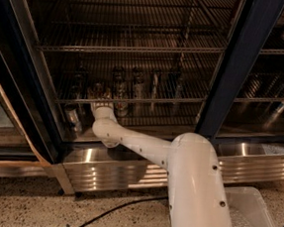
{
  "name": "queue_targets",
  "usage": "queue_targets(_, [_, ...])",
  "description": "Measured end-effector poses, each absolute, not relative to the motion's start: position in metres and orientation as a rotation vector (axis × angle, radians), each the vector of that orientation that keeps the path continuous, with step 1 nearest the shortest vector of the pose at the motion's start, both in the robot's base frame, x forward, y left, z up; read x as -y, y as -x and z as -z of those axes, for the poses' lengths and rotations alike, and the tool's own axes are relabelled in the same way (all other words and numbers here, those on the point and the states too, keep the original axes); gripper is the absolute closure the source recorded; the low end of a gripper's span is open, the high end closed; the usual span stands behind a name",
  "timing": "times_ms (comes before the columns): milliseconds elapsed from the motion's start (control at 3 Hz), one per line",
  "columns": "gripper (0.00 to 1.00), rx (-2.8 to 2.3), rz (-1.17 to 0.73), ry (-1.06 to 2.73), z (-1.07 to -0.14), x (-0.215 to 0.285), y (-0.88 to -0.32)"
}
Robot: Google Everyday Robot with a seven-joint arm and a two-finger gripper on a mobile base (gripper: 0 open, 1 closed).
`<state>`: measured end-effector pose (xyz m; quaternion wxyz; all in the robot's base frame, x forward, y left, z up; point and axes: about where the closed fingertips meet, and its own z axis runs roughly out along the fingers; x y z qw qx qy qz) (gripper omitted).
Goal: Pick coke can from bottom shelf of fridge
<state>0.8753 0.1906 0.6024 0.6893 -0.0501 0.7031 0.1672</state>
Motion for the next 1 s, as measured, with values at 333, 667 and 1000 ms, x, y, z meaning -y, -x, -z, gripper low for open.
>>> queue_targets(333, [1.0,-1.602,-0.428,0.155,-0.6067,-0.1984,-0.8497])
queue_targets(667, [1.0,-1.602,-0.428,0.155,-0.6067,-0.1983,-0.8497])
queue_targets(1000, [1.0,-1.614,-0.423,0.169,-0.6078,-0.1956,-0.848])
